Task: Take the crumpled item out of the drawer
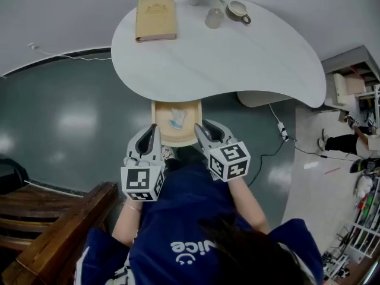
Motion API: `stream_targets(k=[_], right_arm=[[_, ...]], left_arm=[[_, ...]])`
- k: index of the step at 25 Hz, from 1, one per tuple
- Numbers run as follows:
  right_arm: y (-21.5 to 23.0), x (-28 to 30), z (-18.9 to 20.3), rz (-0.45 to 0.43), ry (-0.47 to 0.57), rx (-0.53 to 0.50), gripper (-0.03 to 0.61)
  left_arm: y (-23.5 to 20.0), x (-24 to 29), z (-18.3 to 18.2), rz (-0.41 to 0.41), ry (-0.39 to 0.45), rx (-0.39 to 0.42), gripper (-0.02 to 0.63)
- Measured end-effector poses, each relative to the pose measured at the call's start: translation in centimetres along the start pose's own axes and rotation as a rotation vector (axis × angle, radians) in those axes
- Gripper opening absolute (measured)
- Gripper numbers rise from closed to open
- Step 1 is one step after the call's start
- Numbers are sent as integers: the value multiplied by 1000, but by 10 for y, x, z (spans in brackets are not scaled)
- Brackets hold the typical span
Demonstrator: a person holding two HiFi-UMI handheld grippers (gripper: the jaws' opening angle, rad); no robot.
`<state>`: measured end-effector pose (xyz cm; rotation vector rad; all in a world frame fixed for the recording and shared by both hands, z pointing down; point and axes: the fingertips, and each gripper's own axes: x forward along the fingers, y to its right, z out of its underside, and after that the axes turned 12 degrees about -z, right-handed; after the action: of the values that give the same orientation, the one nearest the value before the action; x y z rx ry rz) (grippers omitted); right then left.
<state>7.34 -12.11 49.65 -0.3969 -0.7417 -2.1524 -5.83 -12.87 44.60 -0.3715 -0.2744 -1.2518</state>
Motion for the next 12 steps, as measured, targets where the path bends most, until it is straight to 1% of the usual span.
stream_targets(k=[2, 6, 10, 12], right_arm=[[5, 10, 7, -28, -78, -2, 164], [6, 29, 19, -116, -196, -9, 218], [4, 46, 30, -198, -296, -50, 299], [4, 55, 37, -224, -344, -71, 318]], left_arm=[[-4, 3, -3, -17, -2, -3, 5], [-15, 4, -4, -76, -12, -19, 5], [-22, 0, -2, -135, -17, -40, 5], [-26, -2, -2, -161, -15, -54, 5]])
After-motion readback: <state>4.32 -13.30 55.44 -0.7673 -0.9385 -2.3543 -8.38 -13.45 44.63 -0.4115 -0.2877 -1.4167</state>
